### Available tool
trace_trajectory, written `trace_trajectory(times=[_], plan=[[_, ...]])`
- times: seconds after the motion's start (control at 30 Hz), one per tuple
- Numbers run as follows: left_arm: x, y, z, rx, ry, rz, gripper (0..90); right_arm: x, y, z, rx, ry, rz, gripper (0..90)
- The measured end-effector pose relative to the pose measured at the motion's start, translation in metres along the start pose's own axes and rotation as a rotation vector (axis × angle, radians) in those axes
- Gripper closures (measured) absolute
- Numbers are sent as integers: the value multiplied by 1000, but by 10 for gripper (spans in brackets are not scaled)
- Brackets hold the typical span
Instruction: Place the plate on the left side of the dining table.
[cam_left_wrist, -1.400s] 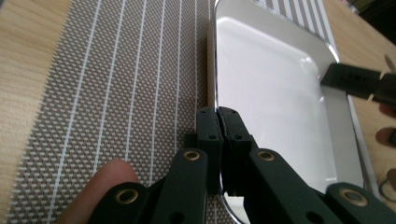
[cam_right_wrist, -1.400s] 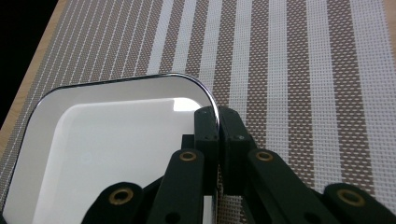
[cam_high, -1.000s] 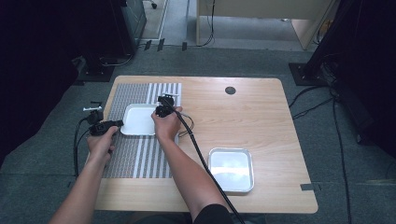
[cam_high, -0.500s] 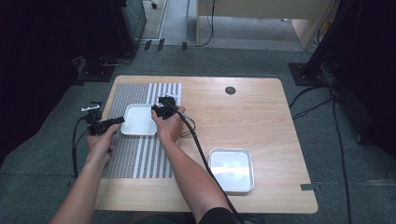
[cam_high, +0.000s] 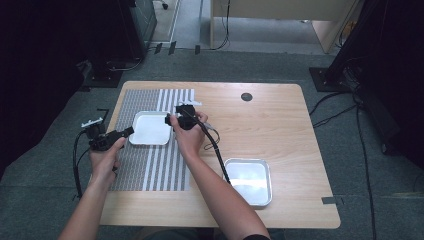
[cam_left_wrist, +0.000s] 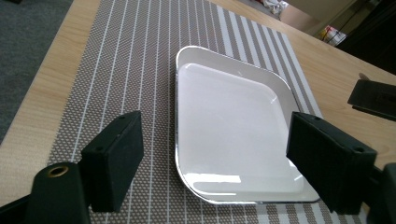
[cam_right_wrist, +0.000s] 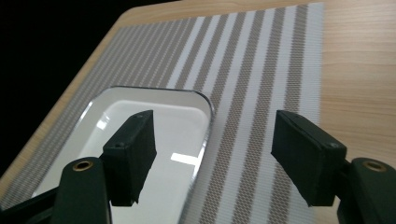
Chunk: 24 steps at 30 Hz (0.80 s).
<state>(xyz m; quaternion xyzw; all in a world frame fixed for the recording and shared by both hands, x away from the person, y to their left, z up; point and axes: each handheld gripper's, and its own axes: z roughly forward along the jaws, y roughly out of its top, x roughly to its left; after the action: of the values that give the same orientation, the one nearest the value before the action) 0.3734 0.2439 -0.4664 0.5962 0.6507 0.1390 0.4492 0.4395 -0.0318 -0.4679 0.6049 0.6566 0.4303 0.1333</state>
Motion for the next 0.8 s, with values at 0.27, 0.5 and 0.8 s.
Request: trace_trajectory(times=[0.27,0.5,0.8], plan=[[-7,-14,-16,-22,26,71,161,-14,-7,-26,-26,-47,-68,253],[-3,-26,-28,-29,44,77,145,-36,-12,-49,-35,-49,-64,242],[-7,-41,-38,-11,9,100,145,-55,-19,-75,-58,-56,-100,241]])
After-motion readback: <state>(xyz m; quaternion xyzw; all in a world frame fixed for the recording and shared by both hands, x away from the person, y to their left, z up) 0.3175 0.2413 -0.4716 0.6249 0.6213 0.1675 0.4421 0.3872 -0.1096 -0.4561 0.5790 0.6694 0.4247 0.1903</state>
